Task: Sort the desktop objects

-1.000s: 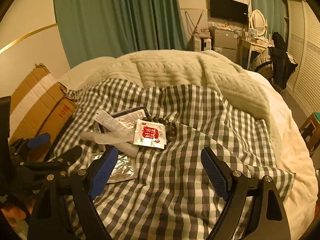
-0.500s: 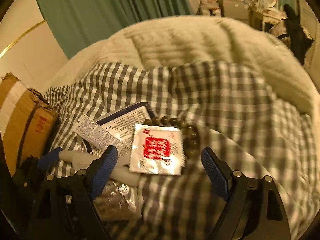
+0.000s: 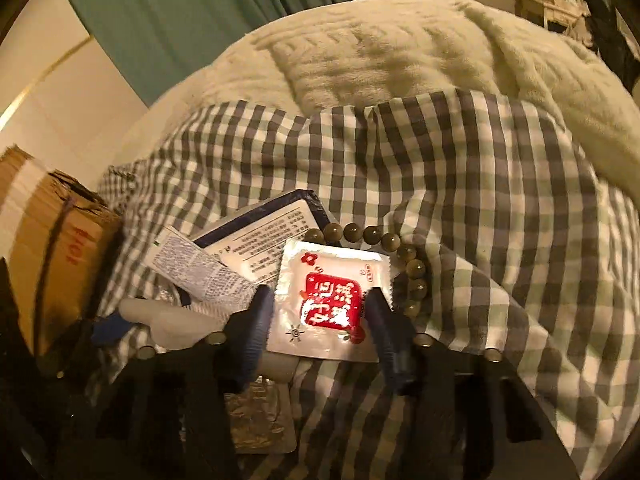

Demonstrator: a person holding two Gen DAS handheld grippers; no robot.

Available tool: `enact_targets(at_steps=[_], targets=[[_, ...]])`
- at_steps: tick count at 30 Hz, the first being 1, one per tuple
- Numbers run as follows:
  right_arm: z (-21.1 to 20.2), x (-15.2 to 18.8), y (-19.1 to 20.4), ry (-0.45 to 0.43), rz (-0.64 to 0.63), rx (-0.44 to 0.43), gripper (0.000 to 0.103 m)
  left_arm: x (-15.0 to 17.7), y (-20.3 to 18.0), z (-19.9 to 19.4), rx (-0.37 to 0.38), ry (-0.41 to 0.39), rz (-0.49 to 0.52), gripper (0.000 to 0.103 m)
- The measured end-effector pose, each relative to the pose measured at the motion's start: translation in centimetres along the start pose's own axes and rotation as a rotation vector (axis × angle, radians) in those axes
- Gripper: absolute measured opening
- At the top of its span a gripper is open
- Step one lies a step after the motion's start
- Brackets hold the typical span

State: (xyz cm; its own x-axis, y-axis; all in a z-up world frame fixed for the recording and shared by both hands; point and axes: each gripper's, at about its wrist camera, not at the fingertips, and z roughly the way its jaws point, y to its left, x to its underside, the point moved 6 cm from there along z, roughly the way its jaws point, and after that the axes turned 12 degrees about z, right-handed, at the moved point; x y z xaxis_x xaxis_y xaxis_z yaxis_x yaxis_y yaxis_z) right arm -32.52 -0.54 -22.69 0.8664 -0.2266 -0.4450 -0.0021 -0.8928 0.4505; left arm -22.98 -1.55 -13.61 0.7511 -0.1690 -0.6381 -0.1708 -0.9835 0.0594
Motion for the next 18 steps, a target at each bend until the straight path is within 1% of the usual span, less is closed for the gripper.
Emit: enact_targets(at_steps=[1, 2, 3, 4, 6, 7, 9, 11, 13, 14, 15, 18], targets=[[-0.2, 0.1, 0.0, -0.002, 0.000, -0.003, 0.035, 0.1, 0.1, -0.2, 0.007, -0.003, -0.008, 0.083], [-0.3, 0.3, 0.2, -0.001, -0.006, -0.010, 0.030, 0.1, 0.2, -0.2, 0.013, -0.006, -0.013, 0.079], [-0.3, 0.4, 0.3, -0.002, -0.010, -0.011, 0.029, 0.2, 0.3, -0.3, 0.020, -0.008, -0.017, 0.074], [-0.3, 0.6, 0.4, 0.000, -0.018, -0.007, 0.029, 0.3, 0.3, -0.4, 0.025, -0.010, -0.021, 0.072], [-0.6, 0.7, 0.4, -0.007, -0.027, 0.017, 0.028, 0.5, 0.7, -0.5, 0.020, -0.009, -0.035, 0.063], [-0.9, 0.9, 0.3, -0.012, -0.038, 0.050, 0.028, 0.6, 0.9, -0.6, 0.026, -0.011, -0.045, 0.063], [-1.2, 1.0, 0.2, -0.026, -0.049, 0.086, 0.028, 0.6, 1.1, -0.6, 0.036, -0.016, -0.062, 0.062], [-1.6, 0.8, -0.1, -0.048, -0.072, 0.160, 0.028, 0.5, 1.0, -0.5, 0.032, -0.014, -0.060, 0.062], [-2.1, 0.6, -0.5, -0.064, -0.081, 0.207, 0.028, 0.4, 0.9, -0.3, 0.018, -0.009, -0.049, 0.063], [-2.2, 0.5, -0.8, -0.060, -0.075, 0.200, 0.029, 0.4, 0.8, -0.2, 0.014, -0.008, -0.047, 0.063], [-2.1, 0.6, -0.9, -0.056, -0.070, 0.192, 0.029, 0.2, 0.8, -0.1, 0.013, -0.007, -0.049, 0.066], [-1.4, 0.7, -0.8, -0.043, -0.088, 0.209, 0.042, -0.1, 1.0, 0.3, 0.018, -0.007, -0.065, 0.070]])
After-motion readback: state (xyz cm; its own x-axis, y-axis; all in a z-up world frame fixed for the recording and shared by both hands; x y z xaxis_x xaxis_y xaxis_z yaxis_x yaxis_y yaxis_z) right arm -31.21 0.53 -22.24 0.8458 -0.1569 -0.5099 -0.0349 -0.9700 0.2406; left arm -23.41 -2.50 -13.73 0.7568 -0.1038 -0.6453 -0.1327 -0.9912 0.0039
